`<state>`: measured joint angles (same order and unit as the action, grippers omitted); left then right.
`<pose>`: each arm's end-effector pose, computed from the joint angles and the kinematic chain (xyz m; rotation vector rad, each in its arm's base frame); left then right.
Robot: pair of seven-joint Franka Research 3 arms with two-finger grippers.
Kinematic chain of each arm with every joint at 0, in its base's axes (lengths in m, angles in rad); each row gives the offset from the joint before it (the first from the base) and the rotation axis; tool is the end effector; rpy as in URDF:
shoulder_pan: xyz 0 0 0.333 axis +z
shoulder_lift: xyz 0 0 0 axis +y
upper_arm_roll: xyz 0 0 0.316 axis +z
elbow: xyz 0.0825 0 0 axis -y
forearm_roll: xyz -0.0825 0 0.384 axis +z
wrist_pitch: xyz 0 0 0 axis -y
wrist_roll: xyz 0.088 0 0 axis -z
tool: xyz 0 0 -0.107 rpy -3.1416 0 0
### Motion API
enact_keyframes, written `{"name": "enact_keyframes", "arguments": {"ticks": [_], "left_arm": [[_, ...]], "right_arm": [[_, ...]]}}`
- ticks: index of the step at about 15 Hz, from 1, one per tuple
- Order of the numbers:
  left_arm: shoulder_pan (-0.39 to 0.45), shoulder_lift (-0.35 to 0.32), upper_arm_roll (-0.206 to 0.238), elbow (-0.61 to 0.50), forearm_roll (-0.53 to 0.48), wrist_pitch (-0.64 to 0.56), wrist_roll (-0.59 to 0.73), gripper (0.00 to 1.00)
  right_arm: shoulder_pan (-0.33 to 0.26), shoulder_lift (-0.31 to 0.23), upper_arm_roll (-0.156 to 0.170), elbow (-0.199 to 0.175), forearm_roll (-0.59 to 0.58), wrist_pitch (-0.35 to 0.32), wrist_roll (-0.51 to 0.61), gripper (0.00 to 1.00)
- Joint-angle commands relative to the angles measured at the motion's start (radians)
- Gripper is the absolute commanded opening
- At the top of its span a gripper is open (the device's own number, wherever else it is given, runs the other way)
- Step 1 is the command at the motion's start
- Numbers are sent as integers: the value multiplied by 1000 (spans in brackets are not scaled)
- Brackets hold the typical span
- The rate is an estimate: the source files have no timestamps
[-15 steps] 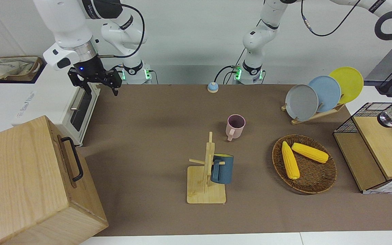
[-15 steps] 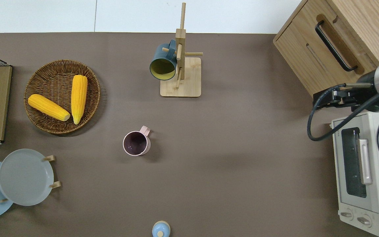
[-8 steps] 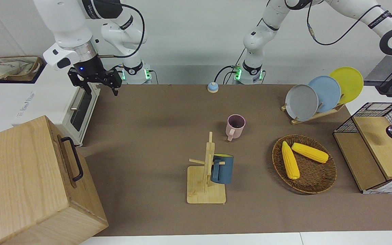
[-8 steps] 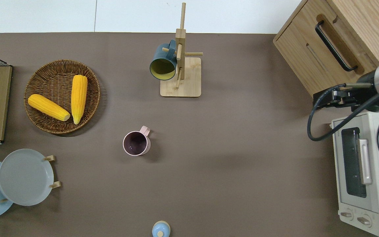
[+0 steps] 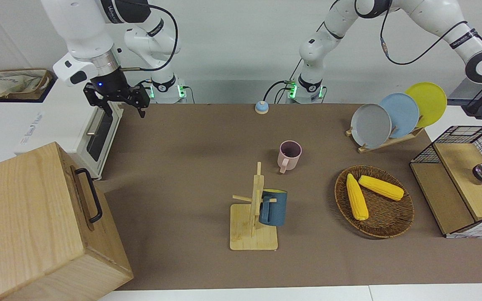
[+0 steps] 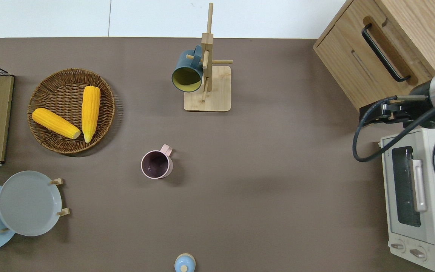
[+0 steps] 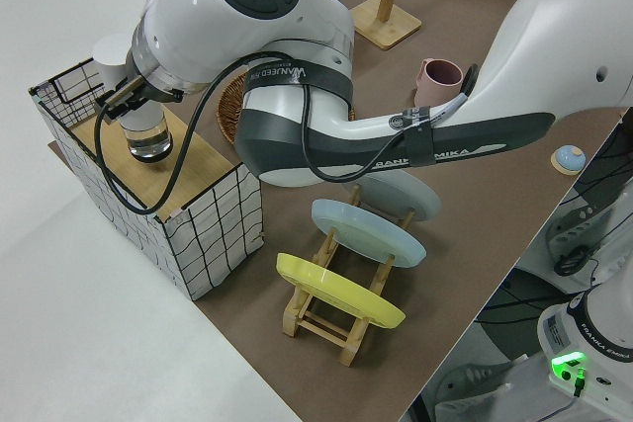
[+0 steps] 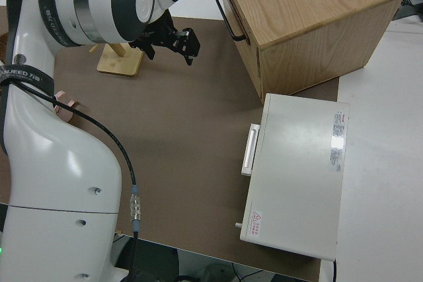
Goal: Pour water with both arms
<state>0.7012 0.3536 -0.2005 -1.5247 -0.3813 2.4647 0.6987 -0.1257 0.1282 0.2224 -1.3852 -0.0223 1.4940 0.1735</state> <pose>0.6109 0.3600 0.5269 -2.9419 -0.0918 -1.0650 0.5842 0.0446 0.6332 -3.1353 0.1253 0.0266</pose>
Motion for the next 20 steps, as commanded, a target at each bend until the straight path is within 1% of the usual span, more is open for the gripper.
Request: {"name": "enact_keyframes", "arguments": {"ticks": [1,2,4,5,7,8,9,10,11,14,17,19,20], "left_arm": [[11,19,-11,32,-25,20,38,14],[11,22,-11,32,-25,23,39,41],[12,31,-11,31,-28,34,53,45],[12,33,-11,31,-34,36,62,72],[14,36,-11,31,-39,36,70,170],[18,39,-11,31,-39,36,71,295],[26,44,-13,31,-37,34,71,450],[26,45,-13,31,-37,34,71,748],[26,45,-13,31,-37,34,77,997],[27,50,-11,31,-54,34,76,998],[31,48,-11,37,-56,1,56,998],[34,41,-5,47,-39,-99,30,998],[34,41,9,69,-28,-146,15,998]], "right_arm": [[-20,-5,12,-2,10,2,-23,987],[-20,-5,12,-2,10,2,-23,987],[-20,-5,12,-2,10,2,-23,987],[-20,-5,12,-2,10,2,-23,987],[-20,-5,12,-2,10,2,-25,990],[-20,-5,12,-2,10,2,-23,987],[-20,-5,12,-2,10,2,-23,987],[-20,-5,12,-2,10,2,-23,990],[-20,-5,12,-2,10,2,-23,987],[-20,-5,12,-2,10,2,-23,987],[-20,-5,12,-2,10,2,-23,987],[-20,-5,12,-2,10,2,-23,990],[-20,-5,12,-2,10,2,-23,990]]}}
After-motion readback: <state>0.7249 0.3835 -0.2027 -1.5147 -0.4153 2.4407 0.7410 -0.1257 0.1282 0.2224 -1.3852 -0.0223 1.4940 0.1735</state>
